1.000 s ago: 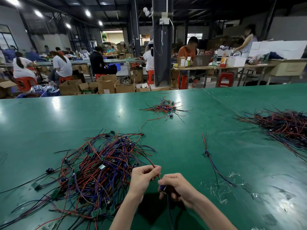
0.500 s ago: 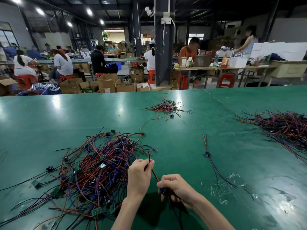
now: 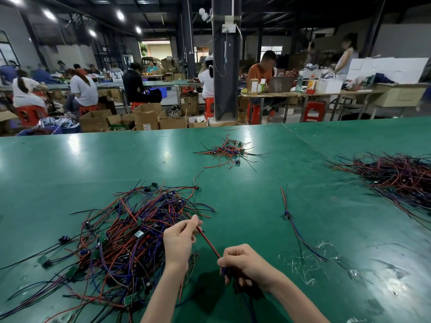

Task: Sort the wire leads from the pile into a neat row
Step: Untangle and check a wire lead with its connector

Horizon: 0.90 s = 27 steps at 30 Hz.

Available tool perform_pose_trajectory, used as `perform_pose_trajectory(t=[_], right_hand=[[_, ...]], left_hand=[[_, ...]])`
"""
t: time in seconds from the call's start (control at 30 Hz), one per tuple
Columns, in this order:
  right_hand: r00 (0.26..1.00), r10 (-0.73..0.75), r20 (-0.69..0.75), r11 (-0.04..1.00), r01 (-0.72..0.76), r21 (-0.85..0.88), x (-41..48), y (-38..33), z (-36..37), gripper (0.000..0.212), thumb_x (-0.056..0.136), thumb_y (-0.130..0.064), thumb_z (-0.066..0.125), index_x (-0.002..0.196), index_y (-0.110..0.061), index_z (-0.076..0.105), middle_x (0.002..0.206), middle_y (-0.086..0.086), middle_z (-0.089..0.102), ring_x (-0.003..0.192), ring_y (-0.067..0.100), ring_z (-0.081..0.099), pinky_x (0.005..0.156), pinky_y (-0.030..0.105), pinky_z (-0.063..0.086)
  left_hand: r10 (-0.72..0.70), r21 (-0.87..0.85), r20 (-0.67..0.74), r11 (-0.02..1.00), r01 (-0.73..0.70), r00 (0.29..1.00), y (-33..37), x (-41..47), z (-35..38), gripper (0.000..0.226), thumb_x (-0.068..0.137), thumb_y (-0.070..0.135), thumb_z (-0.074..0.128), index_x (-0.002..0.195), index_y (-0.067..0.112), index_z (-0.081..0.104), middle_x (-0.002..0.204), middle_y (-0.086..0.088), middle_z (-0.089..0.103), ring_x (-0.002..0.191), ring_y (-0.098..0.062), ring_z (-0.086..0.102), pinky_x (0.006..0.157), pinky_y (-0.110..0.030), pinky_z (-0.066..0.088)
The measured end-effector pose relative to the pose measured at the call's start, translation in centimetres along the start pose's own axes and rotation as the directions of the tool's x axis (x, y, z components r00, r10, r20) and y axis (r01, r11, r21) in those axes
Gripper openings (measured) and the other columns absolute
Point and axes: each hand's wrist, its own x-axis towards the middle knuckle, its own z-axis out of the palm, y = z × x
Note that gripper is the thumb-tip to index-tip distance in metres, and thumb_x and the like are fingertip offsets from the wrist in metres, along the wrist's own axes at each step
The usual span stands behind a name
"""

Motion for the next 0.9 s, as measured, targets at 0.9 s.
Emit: perform_pose_trajectory(t=[0.9], right_hand=[[0.999,-0.042,0.029,0.997,0.039,0.074,0.5,0.7,0.5,0.022,0.076,-0.032,0.070,0.062,-0.017,0.062,0.065,0.010,0.067,0.047,0.022,0.046,0.040,0.024,0.027]], left_hand=[[-0.344,-0.341,0.091,0.871,0.354,0.934,0.2,0.5,-0.5,0.026,0.090,0.028,0.061,0.085,0.006,0.073,0.063,0.003,0.065,0.050,-0.006,0.046,0.043,-0.018,0.043]])
